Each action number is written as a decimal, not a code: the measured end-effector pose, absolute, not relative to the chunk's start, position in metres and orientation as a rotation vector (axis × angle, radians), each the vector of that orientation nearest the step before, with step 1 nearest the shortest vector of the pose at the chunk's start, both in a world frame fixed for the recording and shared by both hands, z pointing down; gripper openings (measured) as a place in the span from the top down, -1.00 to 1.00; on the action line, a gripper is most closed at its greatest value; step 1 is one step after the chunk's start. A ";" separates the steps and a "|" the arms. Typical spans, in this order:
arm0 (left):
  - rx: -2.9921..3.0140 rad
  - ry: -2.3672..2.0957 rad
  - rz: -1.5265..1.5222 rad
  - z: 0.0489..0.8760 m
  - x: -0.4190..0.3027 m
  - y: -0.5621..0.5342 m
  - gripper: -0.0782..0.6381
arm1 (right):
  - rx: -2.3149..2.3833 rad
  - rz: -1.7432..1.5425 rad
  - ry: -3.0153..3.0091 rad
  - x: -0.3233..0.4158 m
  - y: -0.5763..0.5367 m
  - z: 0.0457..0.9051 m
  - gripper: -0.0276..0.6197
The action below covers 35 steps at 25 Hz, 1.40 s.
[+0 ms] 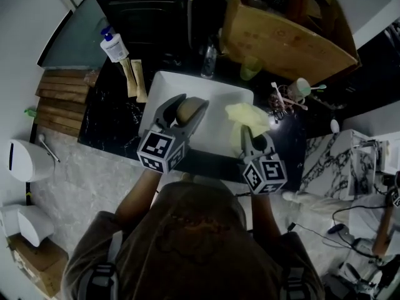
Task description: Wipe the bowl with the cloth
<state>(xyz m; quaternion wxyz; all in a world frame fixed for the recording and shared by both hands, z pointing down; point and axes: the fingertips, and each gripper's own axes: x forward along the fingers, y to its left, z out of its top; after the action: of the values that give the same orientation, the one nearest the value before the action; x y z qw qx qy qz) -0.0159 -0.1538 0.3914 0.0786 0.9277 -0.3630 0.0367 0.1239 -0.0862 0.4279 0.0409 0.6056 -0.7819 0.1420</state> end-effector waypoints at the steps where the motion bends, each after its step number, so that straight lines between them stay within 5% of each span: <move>1: 2.783 -1.091 0.114 0.392 -0.015 -0.157 0.07 | 1.843 0.433 -2.397 0.125 -0.090 0.428 0.85; 35: 2.887 -0.796 0.395 0.456 0.065 -0.167 0.07 | 1.302 0.259 -2.727 0.027 -0.189 0.373 0.85</move>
<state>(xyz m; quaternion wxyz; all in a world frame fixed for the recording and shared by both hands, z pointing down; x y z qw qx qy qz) 0.0648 -0.1671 0.4564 0.0604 0.9540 -0.2631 0.1306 0.0271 -0.1889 0.3732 0.0545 0.4286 -0.8978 0.0852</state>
